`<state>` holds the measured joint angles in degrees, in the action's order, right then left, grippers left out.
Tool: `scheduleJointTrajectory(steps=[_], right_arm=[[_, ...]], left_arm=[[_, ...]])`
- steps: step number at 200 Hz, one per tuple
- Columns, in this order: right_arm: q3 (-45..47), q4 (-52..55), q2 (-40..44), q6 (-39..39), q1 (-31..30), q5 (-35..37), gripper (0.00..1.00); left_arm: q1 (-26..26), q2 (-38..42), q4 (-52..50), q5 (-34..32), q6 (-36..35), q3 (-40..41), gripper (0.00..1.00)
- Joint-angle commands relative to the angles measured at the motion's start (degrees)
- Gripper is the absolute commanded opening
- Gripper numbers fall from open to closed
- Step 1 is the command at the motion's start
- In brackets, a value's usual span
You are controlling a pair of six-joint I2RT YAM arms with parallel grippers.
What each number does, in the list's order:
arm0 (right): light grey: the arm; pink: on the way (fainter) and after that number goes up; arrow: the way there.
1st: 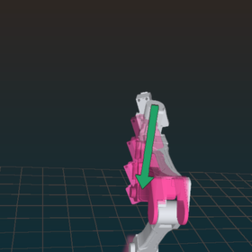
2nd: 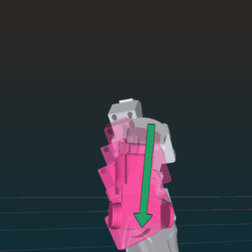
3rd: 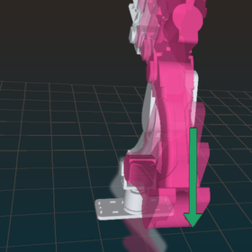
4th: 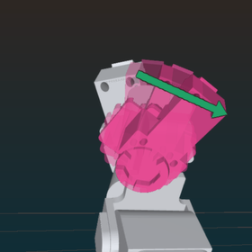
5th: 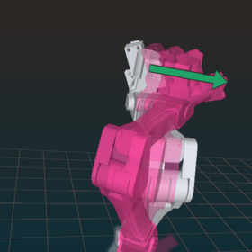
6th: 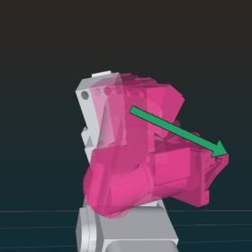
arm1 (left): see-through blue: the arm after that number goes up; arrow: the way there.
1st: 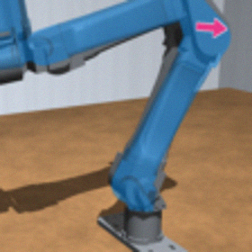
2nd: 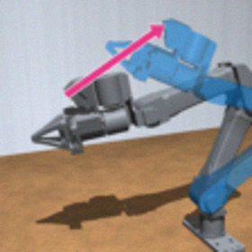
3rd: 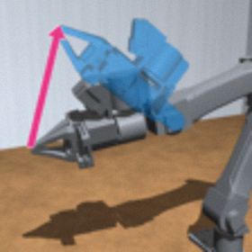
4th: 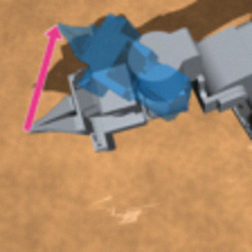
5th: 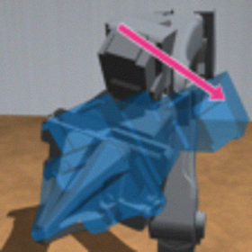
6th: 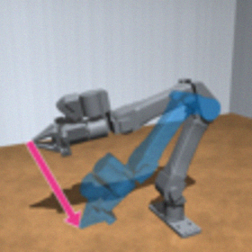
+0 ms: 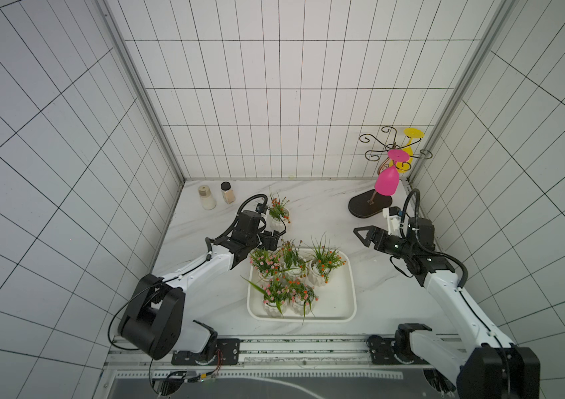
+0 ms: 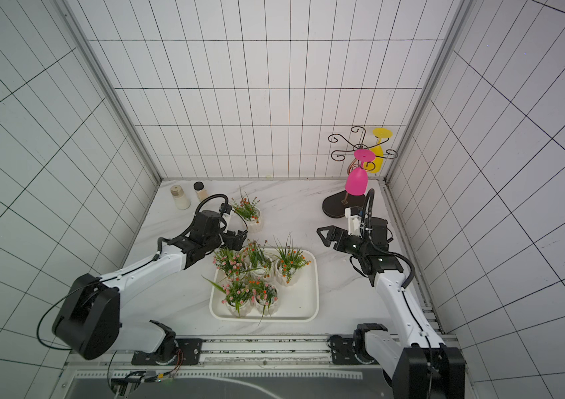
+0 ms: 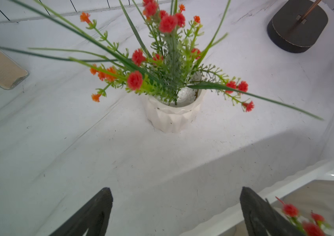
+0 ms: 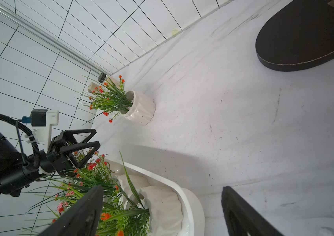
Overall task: Put the potted gypsophila into the storage box
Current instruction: Pick up the baby's breath potted plant from the center of the board.
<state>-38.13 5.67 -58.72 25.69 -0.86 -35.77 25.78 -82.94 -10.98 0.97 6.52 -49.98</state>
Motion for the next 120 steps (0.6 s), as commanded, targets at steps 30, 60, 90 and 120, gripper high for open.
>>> scheduleJointTrajectory(steps=[30,60,90,120], right_arm=[[-1.77,-3.14,-1.31,0.23,1.00,-2.72,0.91],[-1.77,-3.87,-1.84,0.23,1.21,-3.06,0.91],[-1.58,-4.78,-2.53,0.66,1.31,-3.34,0.91],[-1.29,-5.67,-2.82,1.48,1.47,-3.69,0.92]], left_arm=[[-0.36,-7.36,6.77,-2.44,-2.43,-5.06,0.97],[-0.72,-10.64,7.47,-2.83,-3.44,-7.32,0.97],[-1.73,-12.85,10.54,-2.00,-3.67,-7.57,0.97],[-2.31,-16.27,11.24,-0.97,-3.40,-9.76,0.97]])
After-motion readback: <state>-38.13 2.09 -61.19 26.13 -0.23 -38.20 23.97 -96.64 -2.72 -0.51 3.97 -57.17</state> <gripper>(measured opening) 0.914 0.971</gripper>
